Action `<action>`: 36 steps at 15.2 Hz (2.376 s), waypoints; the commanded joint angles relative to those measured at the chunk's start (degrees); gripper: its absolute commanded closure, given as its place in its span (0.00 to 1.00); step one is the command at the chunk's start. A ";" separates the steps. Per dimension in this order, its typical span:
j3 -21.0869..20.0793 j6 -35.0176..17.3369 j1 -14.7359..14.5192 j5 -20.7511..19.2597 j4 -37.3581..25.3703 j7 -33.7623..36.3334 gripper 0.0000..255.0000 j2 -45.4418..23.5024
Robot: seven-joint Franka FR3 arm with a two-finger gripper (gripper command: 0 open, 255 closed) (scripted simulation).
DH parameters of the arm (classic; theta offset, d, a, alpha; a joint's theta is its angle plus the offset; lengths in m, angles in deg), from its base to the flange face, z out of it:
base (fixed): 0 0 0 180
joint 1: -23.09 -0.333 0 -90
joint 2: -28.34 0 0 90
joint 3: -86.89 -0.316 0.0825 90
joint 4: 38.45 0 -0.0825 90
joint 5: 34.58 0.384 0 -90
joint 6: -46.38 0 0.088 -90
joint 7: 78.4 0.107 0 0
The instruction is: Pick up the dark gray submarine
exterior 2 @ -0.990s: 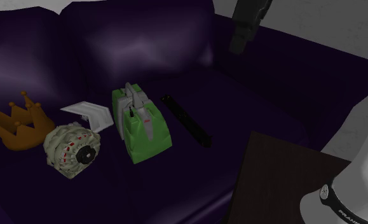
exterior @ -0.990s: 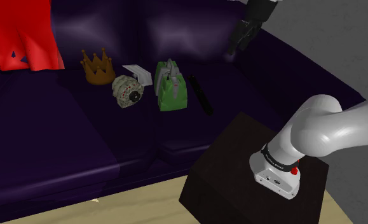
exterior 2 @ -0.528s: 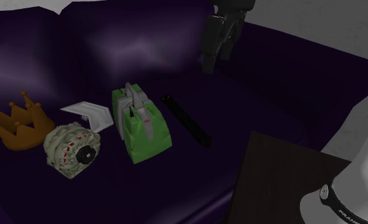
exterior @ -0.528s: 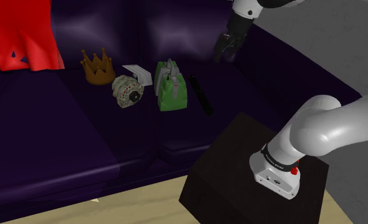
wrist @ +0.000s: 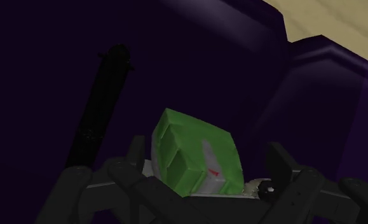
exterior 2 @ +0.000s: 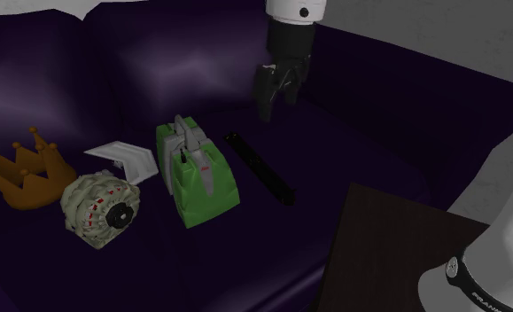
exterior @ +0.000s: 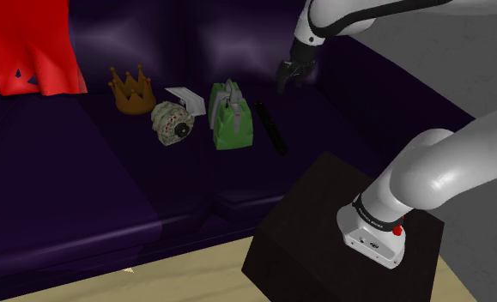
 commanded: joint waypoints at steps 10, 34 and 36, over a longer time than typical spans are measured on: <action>4.01 -12.49 2.36 2.70 -8.15 -2.47 0.00 -23.30; 4.44 -18.69 12.57 11.94 -41.93 -5.70 0.00 -68.67; 4.18 -19.47 12.77 12.16 -42.44 -5.83 0.00 -69.96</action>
